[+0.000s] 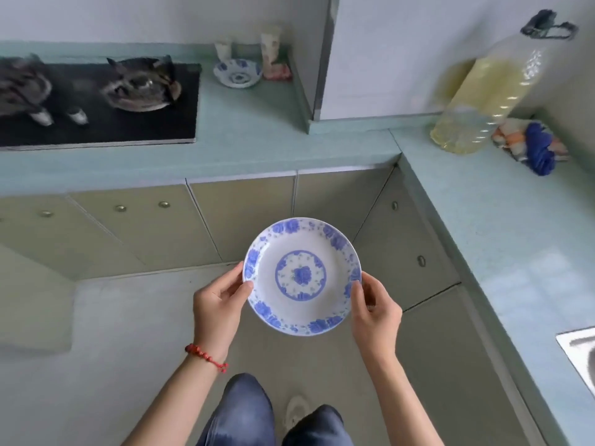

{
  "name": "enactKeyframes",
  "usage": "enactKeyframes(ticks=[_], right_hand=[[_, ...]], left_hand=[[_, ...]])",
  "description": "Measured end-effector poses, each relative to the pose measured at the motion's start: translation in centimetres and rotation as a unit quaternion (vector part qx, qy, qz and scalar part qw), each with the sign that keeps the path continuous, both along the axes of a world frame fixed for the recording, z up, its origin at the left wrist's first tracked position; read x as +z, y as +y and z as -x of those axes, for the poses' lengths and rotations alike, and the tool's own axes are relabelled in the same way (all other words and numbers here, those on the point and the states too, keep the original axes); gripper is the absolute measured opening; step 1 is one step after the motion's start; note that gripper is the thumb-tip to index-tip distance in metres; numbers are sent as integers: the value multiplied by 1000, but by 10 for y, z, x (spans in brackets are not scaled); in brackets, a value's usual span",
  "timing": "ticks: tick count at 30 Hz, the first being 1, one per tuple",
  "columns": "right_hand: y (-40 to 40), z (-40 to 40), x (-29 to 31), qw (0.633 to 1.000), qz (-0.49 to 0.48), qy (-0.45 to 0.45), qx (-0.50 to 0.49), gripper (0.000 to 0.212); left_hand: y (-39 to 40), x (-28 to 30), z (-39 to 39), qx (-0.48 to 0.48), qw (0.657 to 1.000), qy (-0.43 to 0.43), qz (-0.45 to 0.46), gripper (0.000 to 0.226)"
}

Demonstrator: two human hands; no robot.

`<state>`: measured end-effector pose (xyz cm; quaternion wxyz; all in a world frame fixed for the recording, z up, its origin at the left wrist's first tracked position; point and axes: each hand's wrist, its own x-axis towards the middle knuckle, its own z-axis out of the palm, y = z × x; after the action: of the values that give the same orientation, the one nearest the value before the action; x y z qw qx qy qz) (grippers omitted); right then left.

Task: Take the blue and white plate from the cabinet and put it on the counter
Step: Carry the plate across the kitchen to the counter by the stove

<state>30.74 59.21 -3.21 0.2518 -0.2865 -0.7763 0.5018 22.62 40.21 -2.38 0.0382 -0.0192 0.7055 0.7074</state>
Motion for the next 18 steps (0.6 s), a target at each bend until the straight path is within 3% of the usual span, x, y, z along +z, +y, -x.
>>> enactKeyframes(ticks=[3,8,18], right_hand=[[1,24,-2,999,12,3,43,25],[6,76,-2,995,20,3,95,39],[30,236,0,997,2,6,76,38]], left_hand=[[-5,1,10,36,999,2,5,41],[-2,-2,47,80,997,-4,7,46],[23,1,208,66,998,9,-7,51]])
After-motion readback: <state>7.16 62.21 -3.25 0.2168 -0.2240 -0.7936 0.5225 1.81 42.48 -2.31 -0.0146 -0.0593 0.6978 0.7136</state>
